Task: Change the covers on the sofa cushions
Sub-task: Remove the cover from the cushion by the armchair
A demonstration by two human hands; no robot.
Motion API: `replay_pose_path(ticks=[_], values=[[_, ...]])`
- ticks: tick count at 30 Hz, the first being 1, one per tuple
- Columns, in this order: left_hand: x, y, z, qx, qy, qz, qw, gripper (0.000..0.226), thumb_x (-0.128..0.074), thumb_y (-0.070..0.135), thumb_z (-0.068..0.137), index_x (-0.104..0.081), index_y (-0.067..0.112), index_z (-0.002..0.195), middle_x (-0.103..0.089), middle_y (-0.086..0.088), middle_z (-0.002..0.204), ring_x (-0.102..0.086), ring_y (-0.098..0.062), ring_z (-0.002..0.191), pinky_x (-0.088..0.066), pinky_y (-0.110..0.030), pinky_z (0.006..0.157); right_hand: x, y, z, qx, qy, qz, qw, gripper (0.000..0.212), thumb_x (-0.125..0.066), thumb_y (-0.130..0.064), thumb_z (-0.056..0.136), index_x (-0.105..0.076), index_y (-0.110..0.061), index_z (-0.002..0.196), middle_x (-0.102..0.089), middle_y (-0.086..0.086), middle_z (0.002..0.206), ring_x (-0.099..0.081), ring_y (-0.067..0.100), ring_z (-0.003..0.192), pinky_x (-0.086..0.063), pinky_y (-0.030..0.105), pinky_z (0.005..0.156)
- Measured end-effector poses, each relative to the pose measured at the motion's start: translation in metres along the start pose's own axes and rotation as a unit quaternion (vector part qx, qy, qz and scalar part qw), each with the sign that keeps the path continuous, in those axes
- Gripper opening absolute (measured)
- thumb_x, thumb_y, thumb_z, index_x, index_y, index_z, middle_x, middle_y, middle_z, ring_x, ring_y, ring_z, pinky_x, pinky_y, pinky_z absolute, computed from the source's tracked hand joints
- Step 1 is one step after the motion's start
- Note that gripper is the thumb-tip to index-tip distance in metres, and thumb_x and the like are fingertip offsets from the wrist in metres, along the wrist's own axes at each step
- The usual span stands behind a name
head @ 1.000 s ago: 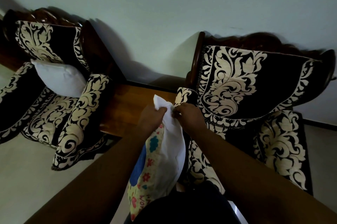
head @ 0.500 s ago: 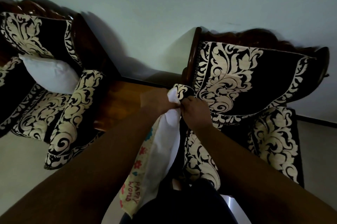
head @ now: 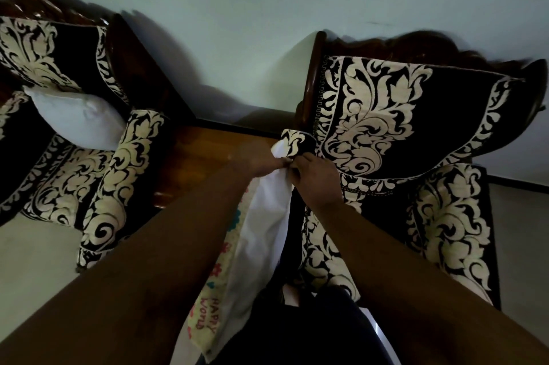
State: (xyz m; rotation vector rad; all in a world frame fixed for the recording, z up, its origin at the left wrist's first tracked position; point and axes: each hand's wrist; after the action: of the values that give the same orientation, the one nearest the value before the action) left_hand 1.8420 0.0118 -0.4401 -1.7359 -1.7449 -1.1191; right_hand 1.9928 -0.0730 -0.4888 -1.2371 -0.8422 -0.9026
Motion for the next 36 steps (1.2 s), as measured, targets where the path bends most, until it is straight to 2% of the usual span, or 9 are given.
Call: replay_pose_path(ticks=[9,12,16,19,22,25,28,32,36], values=[[-0.01,0.008,0.009,0.049,0.086,-0.182,0.978,0.048,-0.05,0.044,0.102,-0.059,0.008,0.132,-0.06,-0.015,0.133,-0.057,-0.033,0.124,-0.043,-0.046,0.109,-0.002,0.0,-0.01,0.028,-0.049,0.041,0.998,0.009,-0.071,-0.025,0.082,-0.07,-0.017,0.077,-0.065,-0.001,0.07,-0.06,0.02,0.06,-0.045,0.032,0.067],[-0.002,-0.002,0.012,0.04,0.152,-0.202,0.967,0.046,-0.049,0.049,0.102,-0.066,0.01,0.121,-0.066,-0.014,0.125,-0.061,-0.031,0.115,-0.046,-0.036,0.099,0.0,0.001,-0.028,0.064,-0.115,0.062,0.989,0.013,-0.072,-0.029,0.084,-0.069,-0.017,0.077,-0.066,-0.002,0.074,-0.059,0.016,0.063,-0.052,0.035,0.072],[0.004,-0.004,0.014,0.046,0.197,-0.215,0.955,0.04,-0.049,0.039,0.105,-0.07,0.005,0.107,-0.069,-0.012,0.109,-0.064,-0.024,0.101,-0.037,-0.025,0.083,-0.001,-0.011,-0.059,0.094,-0.232,0.132,0.959,0.02,-0.068,-0.035,0.085,-0.068,-0.016,0.079,-0.066,-0.001,0.078,-0.059,0.013,0.068,-0.046,0.027,0.069],[0.003,-0.008,0.015,0.033,0.208,-0.212,0.954,0.042,-0.048,0.044,0.104,-0.068,0.006,0.107,-0.069,-0.013,0.111,-0.064,-0.027,0.105,-0.039,-0.025,0.085,-0.001,-0.019,-0.073,0.054,-0.198,0.216,0.954,0.018,-0.07,-0.033,0.082,-0.067,-0.016,0.076,-0.064,-0.004,0.077,-0.059,0.011,0.069,-0.044,0.023,0.064],[0.001,-0.013,0.015,0.019,0.19,-0.238,0.952,0.066,-0.06,0.061,0.092,-0.055,0.009,0.133,-0.059,-0.014,0.131,-0.056,-0.03,0.122,-0.043,-0.035,0.1,0.001,-0.012,-0.072,-0.031,-0.141,0.238,0.96,0.013,-0.077,-0.027,0.082,-0.068,-0.019,0.079,-0.06,-0.014,0.079,-0.056,0.002,0.072,-0.04,0.012,0.065],[-0.009,-0.016,0.001,-0.013,0.202,-0.137,0.97,0.113,-0.065,0.078,0.074,-0.02,0.015,0.157,-0.033,-0.014,0.157,-0.035,-0.032,0.143,-0.037,-0.047,0.113,0.0,-0.001,-0.067,-0.072,-0.112,0.231,0.964,0.013,-0.075,-0.029,0.082,-0.065,-0.021,0.079,-0.061,-0.01,0.08,-0.057,0.006,0.073,-0.047,0.025,0.065],[-0.026,-0.023,-0.025,0.0,0.236,-0.056,0.97,0.123,-0.055,0.088,0.068,-0.006,0.021,0.158,-0.02,-0.011,0.164,-0.025,-0.033,0.149,-0.035,-0.058,0.113,0.003,-0.002,-0.062,-0.084,-0.092,0.204,0.971,0.018,-0.076,-0.028,0.082,-0.06,-0.023,0.075,-0.058,-0.01,0.077,-0.055,0.008,0.071,-0.046,0.028,0.063],[-0.048,-0.026,-0.066,0.02,0.286,0.079,0.955,0.085,-0.035,0.09,0.08,-0.052,0.019,0.125,-0.057,-0.012,0.127,-0.052,-0.034,0.118,-0.043,-0.05,0.096,0.008,-0.014,-0.056,-0.08,-0.077,0.191,0.975,0.02,-0.07,-0.03,0.082,-0.053,-0.032,0.072,-0.052,-0.011,0.074,-0.051,0.007,0.069,-0.043,0.028,0.061],[-0.06,-0.024,-0.068,0.035,0.134,0.097,0.986,0.072,-0.028,0.082,0.09,-0.068,0.022,0.097,-0.07,-0.003,0.101,-0.063,-0.027,0.101,-0.044,-0.046,0.095,0.007,-0.027,-0.055,-0.039,-0.068,0.194,0.978,0.012,-0.068,-0.03,0.08,-0.061,-0.022,0.074,-0.054,-0.007,0.073,-0.052,0.008,0.065,-0.039,0.027,0.057]])
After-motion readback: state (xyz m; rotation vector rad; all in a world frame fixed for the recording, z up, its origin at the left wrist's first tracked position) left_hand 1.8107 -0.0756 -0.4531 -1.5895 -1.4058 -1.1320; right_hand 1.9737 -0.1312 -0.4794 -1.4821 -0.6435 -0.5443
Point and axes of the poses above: each hand's wrist, its own z-axis towards the middle knuckle, its own x-axis out of the back of the hand, y = z × x
